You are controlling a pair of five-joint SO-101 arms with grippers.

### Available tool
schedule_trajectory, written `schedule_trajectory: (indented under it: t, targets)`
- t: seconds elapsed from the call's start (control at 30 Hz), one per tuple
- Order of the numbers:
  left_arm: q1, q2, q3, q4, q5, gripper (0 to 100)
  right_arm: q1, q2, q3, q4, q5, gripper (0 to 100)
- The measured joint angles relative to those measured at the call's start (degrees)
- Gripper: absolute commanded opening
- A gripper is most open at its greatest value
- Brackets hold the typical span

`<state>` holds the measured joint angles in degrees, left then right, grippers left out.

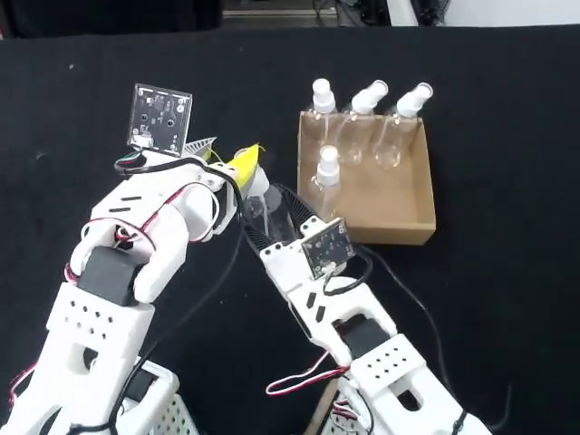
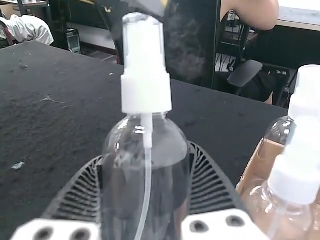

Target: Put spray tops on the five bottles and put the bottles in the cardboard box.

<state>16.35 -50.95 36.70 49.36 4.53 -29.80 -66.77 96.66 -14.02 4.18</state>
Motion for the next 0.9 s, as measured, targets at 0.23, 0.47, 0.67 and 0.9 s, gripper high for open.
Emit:
schedule_trajectory:
  t: [0.23,0.47,0.67,0.9]
  targets:
    - [0.0,0.1,-2.4,1.3,0.0,19,0.0,0.0,0.0,-0.1,0.0,1.0]
    - [0.4,1.1,-6.8,6.9,0.1,19,0.2,-0.3,0.0,-0.2,-0.1,1.0]
    - [-0.1,1.1,-10.0,7.5,-0.1,19,0.1,-0.3,0.0,-0.4,-0.1,1.0]
    - [-2.5,1.1,-15.7,9.4,-0.1,19,0.1,-0.3,0.0,-0.4,-0.2,1.0]
